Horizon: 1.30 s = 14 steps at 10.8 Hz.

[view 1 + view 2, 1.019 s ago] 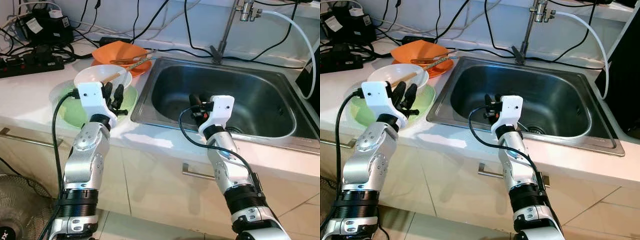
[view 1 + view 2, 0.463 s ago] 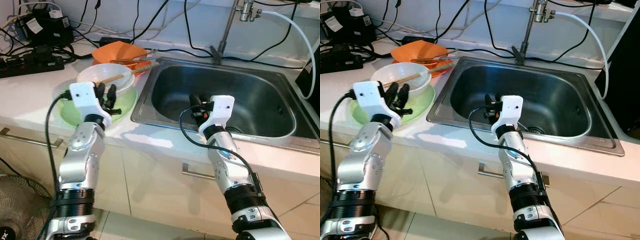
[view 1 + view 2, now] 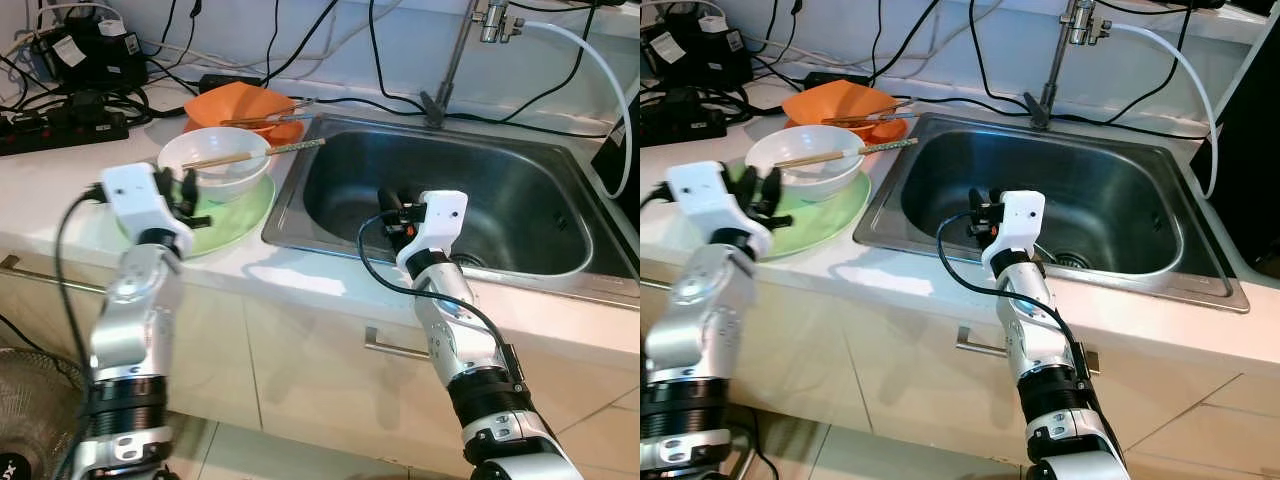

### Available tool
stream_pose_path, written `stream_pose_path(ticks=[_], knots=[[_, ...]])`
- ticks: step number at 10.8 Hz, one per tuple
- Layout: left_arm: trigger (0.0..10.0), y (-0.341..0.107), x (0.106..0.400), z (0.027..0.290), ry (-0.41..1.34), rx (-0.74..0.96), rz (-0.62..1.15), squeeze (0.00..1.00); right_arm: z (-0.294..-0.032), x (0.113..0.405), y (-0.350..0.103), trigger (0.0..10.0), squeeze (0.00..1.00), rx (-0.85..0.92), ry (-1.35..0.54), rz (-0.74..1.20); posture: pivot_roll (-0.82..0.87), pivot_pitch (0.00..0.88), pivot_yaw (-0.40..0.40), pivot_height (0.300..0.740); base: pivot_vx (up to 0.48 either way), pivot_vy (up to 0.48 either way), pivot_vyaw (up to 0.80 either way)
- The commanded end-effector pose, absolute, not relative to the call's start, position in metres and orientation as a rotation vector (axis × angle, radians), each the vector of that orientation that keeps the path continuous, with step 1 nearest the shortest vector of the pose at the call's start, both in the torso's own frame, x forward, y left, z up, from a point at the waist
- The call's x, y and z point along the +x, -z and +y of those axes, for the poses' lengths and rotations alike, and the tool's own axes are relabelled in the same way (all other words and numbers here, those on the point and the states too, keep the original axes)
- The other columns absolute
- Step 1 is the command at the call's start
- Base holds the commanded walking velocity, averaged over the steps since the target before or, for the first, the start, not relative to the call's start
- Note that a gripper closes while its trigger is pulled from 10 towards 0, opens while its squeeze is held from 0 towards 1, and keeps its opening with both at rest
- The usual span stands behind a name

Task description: Kitchen organization

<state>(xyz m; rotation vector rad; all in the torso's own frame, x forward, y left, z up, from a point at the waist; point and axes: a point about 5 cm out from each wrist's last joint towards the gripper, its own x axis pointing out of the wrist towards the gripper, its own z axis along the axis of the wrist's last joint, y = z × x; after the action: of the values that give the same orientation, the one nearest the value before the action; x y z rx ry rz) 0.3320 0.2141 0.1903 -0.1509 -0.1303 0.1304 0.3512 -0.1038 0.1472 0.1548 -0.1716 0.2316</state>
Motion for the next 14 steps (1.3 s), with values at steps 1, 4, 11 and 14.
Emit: stream_pose_path(ticks=[1,4,11,14], knots=[[10.0,-0.189,0.331,0.227,-0.201,-0.149,-0.124,0.00,-0.105,0.354,-0.153,10.0,0.00,0.147,-0.228,-0.195,0.22,0.000,-0.033,0.740,0.000,0.000,0.00],[10.0,-0.204,0.333,0.199,-0.017,-0.152,-0.185,0.00,-0.106,0.354,-0.153,10.0,0.00,0.147,-0.224,-0.195,0.22,0.000,-0.034,0.740,0.000,0.000,0.00],[10.0,-0.190,0.336,0.148,0.246,-0.124,-0.117,0.00,-0.106,0.354,-0.152,10.0,0.00,0.147,-0.218,-0.195,0.20,0.000,-0.024,0.740,0.000,0.000,0.00],[10.0,-0.191,0.337,0.150,0.229,-0.127,-0.118,0.00,-0.108,0.354,-0.153,10.0,0.00,0.143,-0.214,-0.198,0.20,0.000,-0.024,0.740,0.000,0.000,0.00]])
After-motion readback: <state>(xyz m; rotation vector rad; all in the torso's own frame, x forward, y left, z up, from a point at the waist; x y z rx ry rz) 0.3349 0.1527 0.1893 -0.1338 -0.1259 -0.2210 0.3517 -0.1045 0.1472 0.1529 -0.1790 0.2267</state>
